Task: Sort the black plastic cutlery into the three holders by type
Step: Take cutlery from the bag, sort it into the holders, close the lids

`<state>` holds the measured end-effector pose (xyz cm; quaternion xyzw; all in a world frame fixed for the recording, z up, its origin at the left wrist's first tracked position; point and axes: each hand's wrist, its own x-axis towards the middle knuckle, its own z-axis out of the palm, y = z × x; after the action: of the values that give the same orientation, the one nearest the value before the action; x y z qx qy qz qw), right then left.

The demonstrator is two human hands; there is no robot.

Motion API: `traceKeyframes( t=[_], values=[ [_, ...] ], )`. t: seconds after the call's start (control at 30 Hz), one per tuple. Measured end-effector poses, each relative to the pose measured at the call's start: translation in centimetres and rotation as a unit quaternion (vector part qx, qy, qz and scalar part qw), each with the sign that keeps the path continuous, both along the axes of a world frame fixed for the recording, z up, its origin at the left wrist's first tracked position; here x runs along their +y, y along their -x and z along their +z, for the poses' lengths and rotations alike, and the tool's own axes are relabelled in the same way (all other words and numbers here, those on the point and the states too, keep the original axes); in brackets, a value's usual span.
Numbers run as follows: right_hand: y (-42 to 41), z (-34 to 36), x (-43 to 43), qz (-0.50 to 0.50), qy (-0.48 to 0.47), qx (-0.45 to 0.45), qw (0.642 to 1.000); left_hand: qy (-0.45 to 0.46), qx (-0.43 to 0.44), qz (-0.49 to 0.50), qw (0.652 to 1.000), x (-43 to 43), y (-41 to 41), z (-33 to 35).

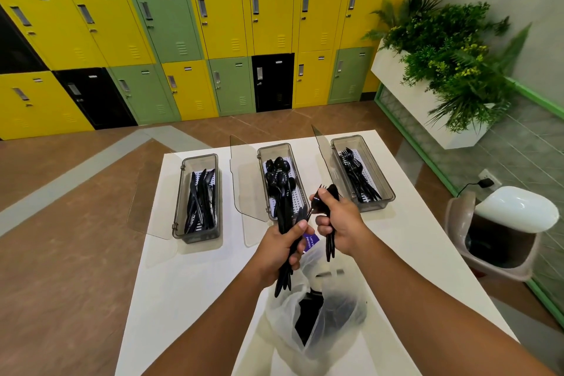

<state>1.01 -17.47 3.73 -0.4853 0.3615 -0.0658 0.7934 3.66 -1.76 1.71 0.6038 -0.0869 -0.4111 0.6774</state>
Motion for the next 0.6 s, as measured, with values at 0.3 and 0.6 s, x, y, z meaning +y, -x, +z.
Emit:
traceKeyframes(
  t=[0.3,0.6],
  values=[
    [-1.0,1.1,-3.1,0.043,0.059,0.045,0.996,0.015,0.011,0.048,0.999,-0.9,-0.8,-0.6],
    [-6.6,0.6,-1.3,0.204,0.121,0.119,0.964,0.013,0.024,0.131,0.991,1.3,-1.5,-1.2]
  ],
)
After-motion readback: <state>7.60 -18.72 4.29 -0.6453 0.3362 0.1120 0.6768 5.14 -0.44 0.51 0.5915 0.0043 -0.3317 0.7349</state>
